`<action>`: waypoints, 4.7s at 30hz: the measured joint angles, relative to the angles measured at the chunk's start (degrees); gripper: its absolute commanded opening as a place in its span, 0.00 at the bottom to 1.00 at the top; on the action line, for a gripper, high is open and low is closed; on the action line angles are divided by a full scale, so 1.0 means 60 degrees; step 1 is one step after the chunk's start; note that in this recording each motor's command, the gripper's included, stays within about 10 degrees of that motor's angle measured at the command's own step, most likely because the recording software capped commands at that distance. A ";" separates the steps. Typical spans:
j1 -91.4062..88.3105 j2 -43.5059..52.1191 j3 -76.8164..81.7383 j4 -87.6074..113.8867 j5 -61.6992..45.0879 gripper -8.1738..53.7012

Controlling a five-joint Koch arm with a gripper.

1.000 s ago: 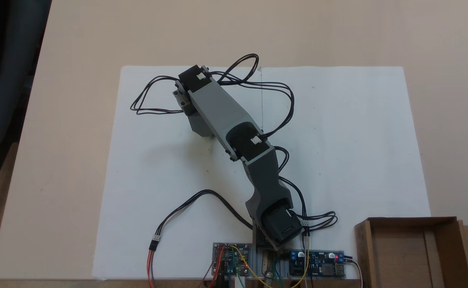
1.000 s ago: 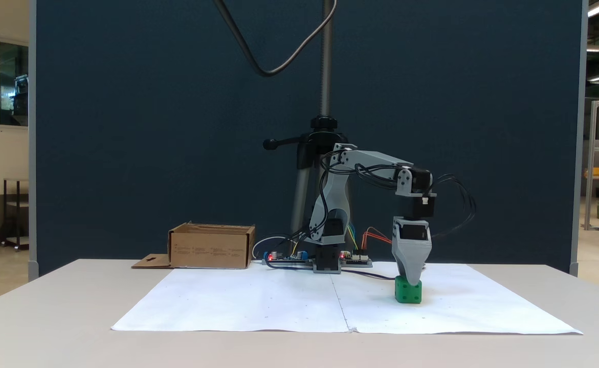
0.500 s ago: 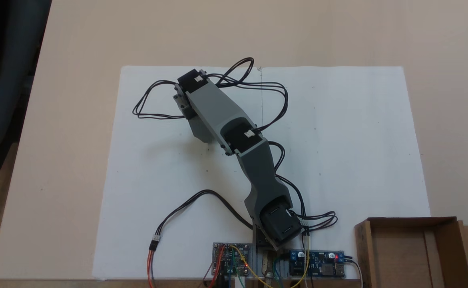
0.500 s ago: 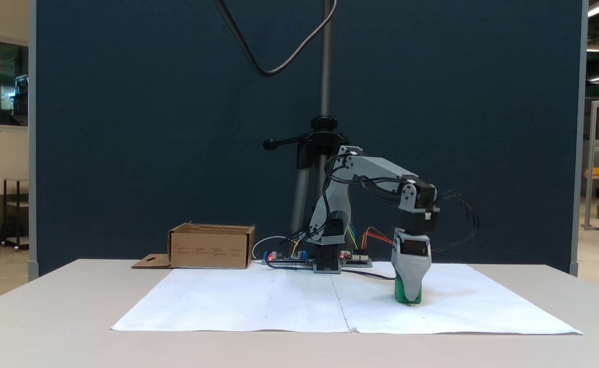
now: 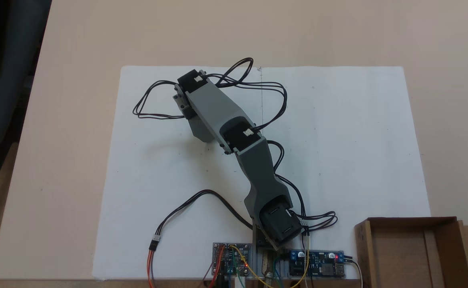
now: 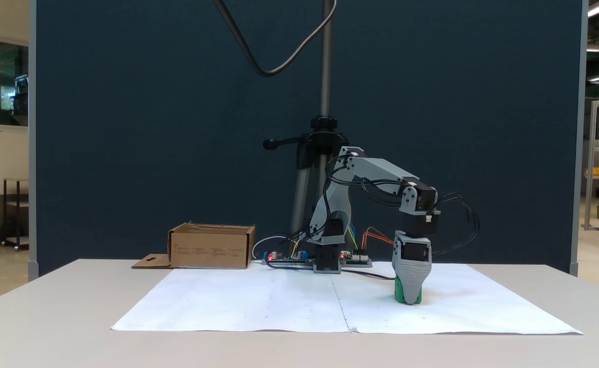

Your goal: Grasp a green dice and put it in the bin.

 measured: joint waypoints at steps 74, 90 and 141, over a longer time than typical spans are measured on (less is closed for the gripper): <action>1.0371 0.4922 -0.0410 -0.1333 -0.4526 0.32; 1.6992 0.4731 -0.0410 -0.1846 -0.6343 0.32; 2.2617 0.4219 -0.0410 0.0117 -0.7632 0.83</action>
